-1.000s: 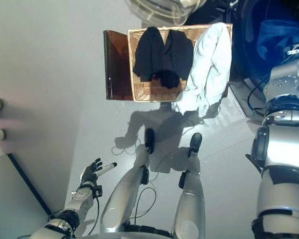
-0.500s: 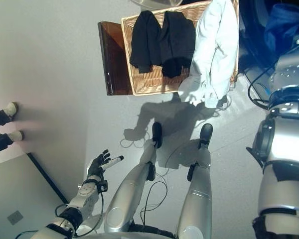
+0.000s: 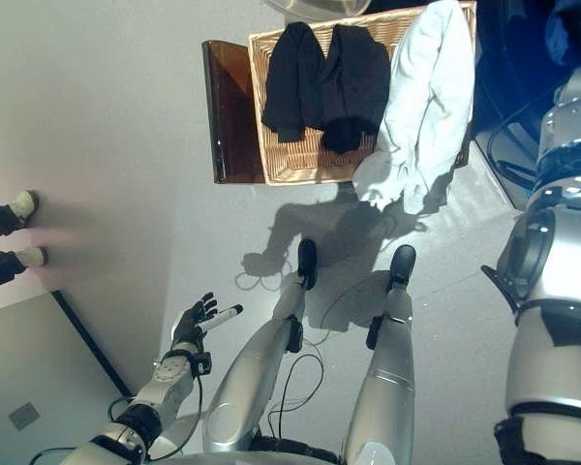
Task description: Pick up the clothes and place them into the washing machine
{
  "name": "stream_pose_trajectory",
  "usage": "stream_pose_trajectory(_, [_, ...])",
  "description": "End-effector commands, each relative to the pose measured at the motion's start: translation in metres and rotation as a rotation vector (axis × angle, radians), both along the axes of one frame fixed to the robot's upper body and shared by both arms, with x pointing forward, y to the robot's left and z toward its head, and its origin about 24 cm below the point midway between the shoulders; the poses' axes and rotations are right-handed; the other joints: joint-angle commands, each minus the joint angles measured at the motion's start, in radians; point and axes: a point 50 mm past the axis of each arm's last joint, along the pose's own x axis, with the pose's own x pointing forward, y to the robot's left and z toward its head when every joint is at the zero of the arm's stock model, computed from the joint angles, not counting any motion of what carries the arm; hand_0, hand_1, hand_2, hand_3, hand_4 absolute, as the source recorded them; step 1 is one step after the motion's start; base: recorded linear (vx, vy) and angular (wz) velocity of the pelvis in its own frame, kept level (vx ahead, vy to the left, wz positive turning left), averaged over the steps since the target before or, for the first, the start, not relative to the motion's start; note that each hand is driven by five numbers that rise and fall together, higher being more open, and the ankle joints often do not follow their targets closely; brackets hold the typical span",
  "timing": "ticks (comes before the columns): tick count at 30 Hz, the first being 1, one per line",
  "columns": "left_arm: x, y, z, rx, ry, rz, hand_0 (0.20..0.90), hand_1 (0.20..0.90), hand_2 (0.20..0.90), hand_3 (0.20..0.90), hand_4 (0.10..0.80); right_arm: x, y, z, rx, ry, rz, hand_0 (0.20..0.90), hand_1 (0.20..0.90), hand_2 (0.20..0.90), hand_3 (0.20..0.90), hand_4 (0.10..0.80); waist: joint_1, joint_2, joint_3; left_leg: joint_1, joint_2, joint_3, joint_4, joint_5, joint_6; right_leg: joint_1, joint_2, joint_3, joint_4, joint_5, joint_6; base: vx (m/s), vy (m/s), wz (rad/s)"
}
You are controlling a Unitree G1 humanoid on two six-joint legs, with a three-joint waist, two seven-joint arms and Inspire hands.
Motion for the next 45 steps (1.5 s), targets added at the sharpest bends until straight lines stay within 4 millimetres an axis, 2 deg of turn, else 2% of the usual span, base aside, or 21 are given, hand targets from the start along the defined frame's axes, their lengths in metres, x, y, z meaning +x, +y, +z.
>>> stream_pose_trajectory(1, [-0.02, 0.019, -0.012, 0.059, 0.07, 0.069, 0.9, 0.9, 0.9, 0.9, 0.8, -0.043, -0.024, 0.062, -0.175, -0.162, -0.188, 0.252, 0.252, 0.252, 0.252, 0.337, 0.001, 0.031, -0.062, 0.048, 0.054, 0.037, -0.009, -0.086, -0.144, 0.025, 0.022, 0.007, -0.011, -0.064, 0.018, 0.0, 0.0, 0.0])
stream_pose_trajectory(2, [-0.021, 0.02, -0.013, 0.062, 0.076, 0.071, 0.9, 0.9, 0.9, 0.9, 0.8, -0.044, -0.024, 0.062, -0.174, -0.149, -0.199, 0.466, 0.466, 0.466, 0.466, 0.49, 0.001, 0.028, -0.062, 0.047, 0.056, 0.037, -0.009, -0.086, -0.144, 0.027, 0.022, 0.005, -0.012, -0.063, 0.017, 0.0, 0.0, 0.0])
stream_pose_trajectory(3, [-0.021, 0.02, -0.013, 0.062, 0.076, 0.071, 0.9, 0.9, 0.9, 0.9, 0.8, -0.044, -0.024, 0.062, -0.174, -0.149, -0.199, 0.9, 0.9, 0.9, 0.9, 0.8, 0.001, 0.029, -0.061, 0.047, 0.056, 0.037, -0.009, -0.086, -0.144, 0.027, 0.022, 0.005, -0.012, -0.063, 0.017, 0.0, 0.0, 0.0])
stream_pose_trajectory(10, [-0.02, 0.021, -0.012, 0.075, 0.072, 0.082, 0.9, 0.9, 0.9, 0.9, 0.8, -0.046, -0.029, 0.058, -0.156, -0.059, -0.246, 0.9, 0.9, 0.9, 0.9, 0.8, -0.003, 0.024, -0.061, 0.053, 0.057, 0.036, -0.009, -0.086, -0.142, 0.036, 0.025, 0.003, -0.015, -0.063, 0.016, 0.0, 0.0, 0.0])
stream_pose_trajectory(31, [-0.022, 0.024, -0.012, 0.088, 0.071, 0.094, 0.9, 0.9, 0.9, 0.9, 0.8, -0.041, -0.025, 0.055, -0.236, 0.056, -0.255, 0.9, 0.9, 0.9, 0.9, 0.8, -0.003, 0.017, -0.06, 0.055, 0.059, 0.042, -0.009, -0.084, -0.142, 0.044, 0.033, 0.008, -0.031, -0.055, 0.011, -0.007, 0.003, -0.01])
stream_pose_trajectory(34, [-0.022, 0.025, -0.012, 0.096, 0.069, 0.092, 0.9, 0.9, 0.9, 0.9, 0.8, -0.04, -0.024, 0.055, -0.334, 0.165, -0.29, 0.9, 0.9, 0.9, 0.9, 0.8, -0.002, 0.014, -0.06, 0.059, 0.059, 0.042, -0.009, -0.082, -0.142, 0.051, 0.034, 0.006, -0.034, -0.054, 0.01, 0.0, 0.0, 0.0])
stream_pose_trajectory(36, [-0.022, 0.029, -0.01, 0.114, 0.055, 0.092, 0.9, 0.9, 0.9, 0.9, 0.8, -0.036, -0.023, 0.052, -0.518, 0.361, -0.338, 0.9, 0.9, 0.9, 0.9, 0.8, -0.001, 0.008, -0.058, 0.063, 0.06, 0.043, -0.009, -0.079, -0.141, 0.056, 0.032, 0.003, -0.035, -0.049, 0.01, 0.0, 0.0, 0.0])
stream_pose_trajectory(38, [-0.018, 0.029, -0.006, 0.121, 0.025, 0.088, 0.9, 0.9, 0.9, 0.9, 0.8, -0.034, -0.018, 0.055, -0.628, 0.444, -0.381, 0.9, 0.9, 0.9, 0.9, 0.8, -0.004, 0.006, -0.053, 0.066, 0.061, 0.043, -0.009, -0.077, -0.14, 0.059, 0.034, 0.003, -0.038, -0.045, 0.01, 0.0, 0.0, 0.0])
stream_pose_trajectory(40, [-0.015, 0.029, -0.002, 0.129, 0.001, 0.083, 0.9, 0.9, 0.9, 0.9, 0.8, -0.027, -0.014, 0.047, -0.738, 0.544, -0.403, 0.9, 0.9, 0.9, 0.9, 0.8, -0.009, -0.003, -0.048, 0.071, 0.061, 0.041, -0.009, -0.076, -0.138, 0.069, 0.037, 0.0, -0.047, -0.039, 0.01, -0.019, -0.001, 0.0])
stream_pose_trajectory(45, [-0.014, 0.033, -0.001, 0.158, -0.01, 0.096, 0.9, 0.9, 0.9, 0.9, 0.8, -0.015, -0.002, 0.031, -0.841, 0.639, -0.423, 0.9, 0.9, 0.9, 0.9, 0.8, -0.018, -0.025, -0.045, 0.074, 0.064, 0.042, -0.009, -0.069, -0.135, 0.087, 0.038, -0.006, -0.07, -0.019, 0.011, -0.002, 0.004, -0.01])
